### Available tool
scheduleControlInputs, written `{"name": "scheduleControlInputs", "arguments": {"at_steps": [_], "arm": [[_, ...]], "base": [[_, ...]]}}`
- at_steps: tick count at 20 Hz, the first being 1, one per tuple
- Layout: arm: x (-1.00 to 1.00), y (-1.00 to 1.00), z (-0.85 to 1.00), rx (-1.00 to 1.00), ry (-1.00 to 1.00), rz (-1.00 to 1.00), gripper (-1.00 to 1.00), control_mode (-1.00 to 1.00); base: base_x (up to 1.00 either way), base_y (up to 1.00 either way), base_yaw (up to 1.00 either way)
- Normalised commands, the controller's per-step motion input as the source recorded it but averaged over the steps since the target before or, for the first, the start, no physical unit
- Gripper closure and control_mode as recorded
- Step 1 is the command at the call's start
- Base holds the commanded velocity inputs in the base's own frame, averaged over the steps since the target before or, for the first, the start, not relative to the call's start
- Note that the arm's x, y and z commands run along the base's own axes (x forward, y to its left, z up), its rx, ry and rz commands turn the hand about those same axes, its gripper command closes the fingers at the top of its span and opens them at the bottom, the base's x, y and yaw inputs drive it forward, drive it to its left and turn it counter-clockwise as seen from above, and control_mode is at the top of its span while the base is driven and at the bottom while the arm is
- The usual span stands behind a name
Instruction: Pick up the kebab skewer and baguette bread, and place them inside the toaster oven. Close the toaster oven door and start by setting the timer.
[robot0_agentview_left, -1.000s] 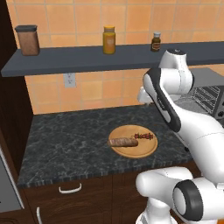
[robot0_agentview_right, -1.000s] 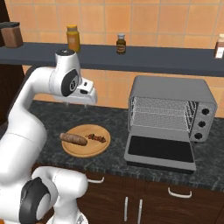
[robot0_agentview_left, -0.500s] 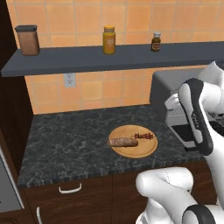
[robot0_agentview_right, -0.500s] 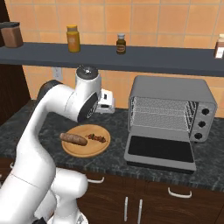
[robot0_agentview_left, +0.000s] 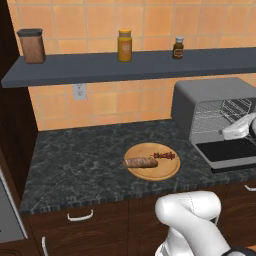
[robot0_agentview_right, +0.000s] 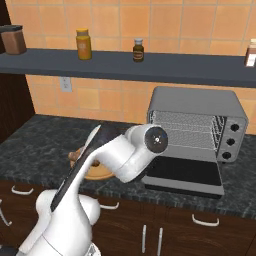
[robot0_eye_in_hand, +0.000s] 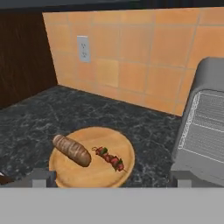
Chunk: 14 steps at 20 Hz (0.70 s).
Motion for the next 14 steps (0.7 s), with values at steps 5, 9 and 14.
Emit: {"name": "scheduleControlInputs", "arguments": {"at_steps": [5,9,14], "arm": [[0.23,-0.69,-0.28,0.06,-0.24,0.15,-1.0,-1.0],[0.51,-0.18,-0.39,0.19,-0.15,0.0,-1.0,-1.0],[0.71,-0.38,-0.19,0.09,-0.05,0.0,-1.0,-1.0]], "base": [[0.0,0.0,0.0],[0.0,0.0,0.0],[0.0,0.0,0.0]]}}
